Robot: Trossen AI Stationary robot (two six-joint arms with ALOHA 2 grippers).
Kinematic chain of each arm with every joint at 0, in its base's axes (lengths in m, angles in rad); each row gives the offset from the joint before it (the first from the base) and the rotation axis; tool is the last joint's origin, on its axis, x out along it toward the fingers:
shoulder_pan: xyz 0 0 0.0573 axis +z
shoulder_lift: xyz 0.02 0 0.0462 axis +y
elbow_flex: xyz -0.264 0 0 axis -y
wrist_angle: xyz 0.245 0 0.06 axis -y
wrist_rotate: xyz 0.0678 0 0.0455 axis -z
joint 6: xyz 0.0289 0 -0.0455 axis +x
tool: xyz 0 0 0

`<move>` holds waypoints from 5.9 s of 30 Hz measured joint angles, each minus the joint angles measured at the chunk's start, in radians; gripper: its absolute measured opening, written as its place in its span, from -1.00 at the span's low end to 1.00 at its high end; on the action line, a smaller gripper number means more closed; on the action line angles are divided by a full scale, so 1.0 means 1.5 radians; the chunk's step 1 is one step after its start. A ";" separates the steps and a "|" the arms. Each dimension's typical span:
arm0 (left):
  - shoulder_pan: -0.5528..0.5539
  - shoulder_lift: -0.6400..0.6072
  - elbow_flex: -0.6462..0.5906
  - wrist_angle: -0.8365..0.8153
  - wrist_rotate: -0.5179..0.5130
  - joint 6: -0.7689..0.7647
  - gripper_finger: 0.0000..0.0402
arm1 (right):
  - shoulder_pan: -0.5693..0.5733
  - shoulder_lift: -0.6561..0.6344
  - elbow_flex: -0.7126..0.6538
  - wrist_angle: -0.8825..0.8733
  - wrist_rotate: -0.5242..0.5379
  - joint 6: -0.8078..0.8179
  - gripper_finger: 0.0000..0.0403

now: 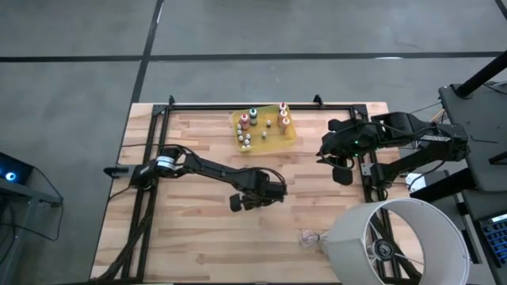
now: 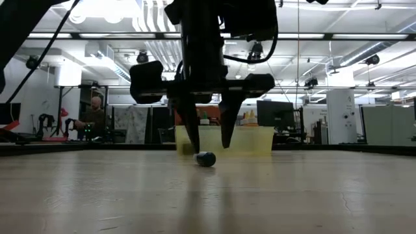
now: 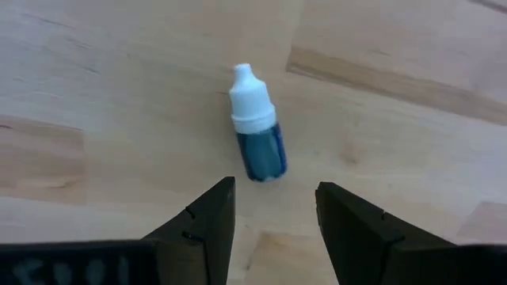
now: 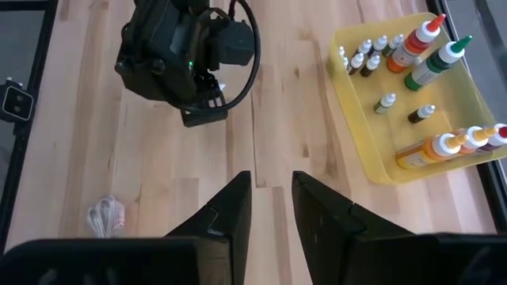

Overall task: Pick & Place food coloring
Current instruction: Put the small violet food coloring bottle into the yellow bin

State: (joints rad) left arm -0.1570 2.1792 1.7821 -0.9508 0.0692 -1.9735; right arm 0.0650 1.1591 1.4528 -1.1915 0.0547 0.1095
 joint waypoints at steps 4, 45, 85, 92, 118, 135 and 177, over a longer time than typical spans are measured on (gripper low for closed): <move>0.000 -0.001 -0.012 0.008 0.000 -0.022 -0.26 | 0.000 0.000 0.000 0.000 0.000 -0.006 -0.56; 0.017 -0.001 -0.059 0.045 0.016 -0.007 -0.72 | 0.000 0.000 0.000 0.021 0.001 -0.044 -0.61; 0.101 -0.281 0.138 0.058 0.108 0.833 -0.73 | 0.000 0.005 0.052 0.211 -0.002 -0.059 -0.23; 0.115 -0.337 0.138 0.082 0.160 0.877 -0.73 | -0.001 0.018 0.077 0.283 -0.014 -0.052 -0.09; 0.149 -0.343 0.136 0.091 0.409 0.979 -0.73 | -0.020 0.262 0.370 0.133 -0.200 -0.148 0.01; 0.167 -0.343 0.135 0.091 0.454 1.020 -0.73 | -0.020 0.340 0.467 0.079 -0.269 -0.173 0.01; 0.192 -0.342 0.134 0.121 0.483 1.029 -0.73 | -0.021 0.343 0.458 0.119 -0.279 -0.203 -0.25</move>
State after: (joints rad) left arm 0.1307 1.6661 1.9835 -0.7696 0.7934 -0.4301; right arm 0.0334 1.6737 2.1391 -1.0129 -0.3641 -0.1944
